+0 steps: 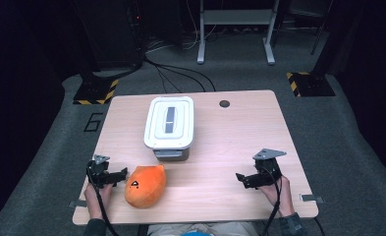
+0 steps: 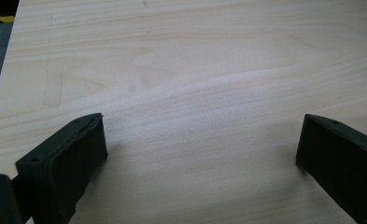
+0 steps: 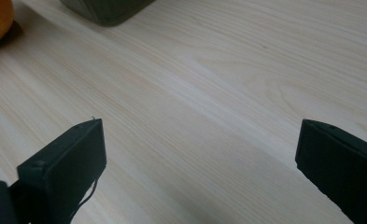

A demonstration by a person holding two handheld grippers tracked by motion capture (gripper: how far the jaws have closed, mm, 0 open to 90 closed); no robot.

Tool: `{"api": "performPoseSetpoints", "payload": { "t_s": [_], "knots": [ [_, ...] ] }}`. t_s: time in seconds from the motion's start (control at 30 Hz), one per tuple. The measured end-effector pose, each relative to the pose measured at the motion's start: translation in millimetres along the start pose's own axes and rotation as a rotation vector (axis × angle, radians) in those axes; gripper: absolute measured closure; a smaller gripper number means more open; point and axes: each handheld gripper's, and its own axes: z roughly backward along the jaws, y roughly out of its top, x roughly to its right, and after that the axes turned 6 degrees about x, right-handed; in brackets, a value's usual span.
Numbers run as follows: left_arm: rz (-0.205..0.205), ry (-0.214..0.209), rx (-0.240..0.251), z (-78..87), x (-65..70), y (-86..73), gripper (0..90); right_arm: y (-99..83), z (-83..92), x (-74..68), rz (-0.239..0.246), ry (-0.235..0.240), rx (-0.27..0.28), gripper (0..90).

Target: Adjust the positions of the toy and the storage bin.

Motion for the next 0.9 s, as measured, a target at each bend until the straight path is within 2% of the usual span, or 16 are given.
{"api": "performPoseSetpoints", "payload": {
  "t_s": [0.3,0.7,0.77,0.87,0.9],
  "knots": [
    [0.001,0.001,0.0,0.1,0.1,-0.1,1.5,16.5,-16.6,-25.9,0.072,0.06,-0.026,1.1],
    [0.001,0.001,0.001,0.0,0.0,-0.1,1.5,33.1,-29.4,-54.0,0.124,0.148,-0.027,0.9],
    [0.001,0.001,0.0,0.1,0.0,-0.1,1.5,34.0,-30.3,-56.1,0.123,0.149,-0.03,0.8],
    [0.001,0.001,0.0,0.0,0.0,-0.1,1.5,39.3,-36.6,-65.5,0.156,0.174,-0.038,0.5],
    [0.001,0.001,0.0,0.1,0.0,-0.1,1.5,40.0,-37.1,-67.8,0.149,0.178,-0.045,0.5]
  ]
}}
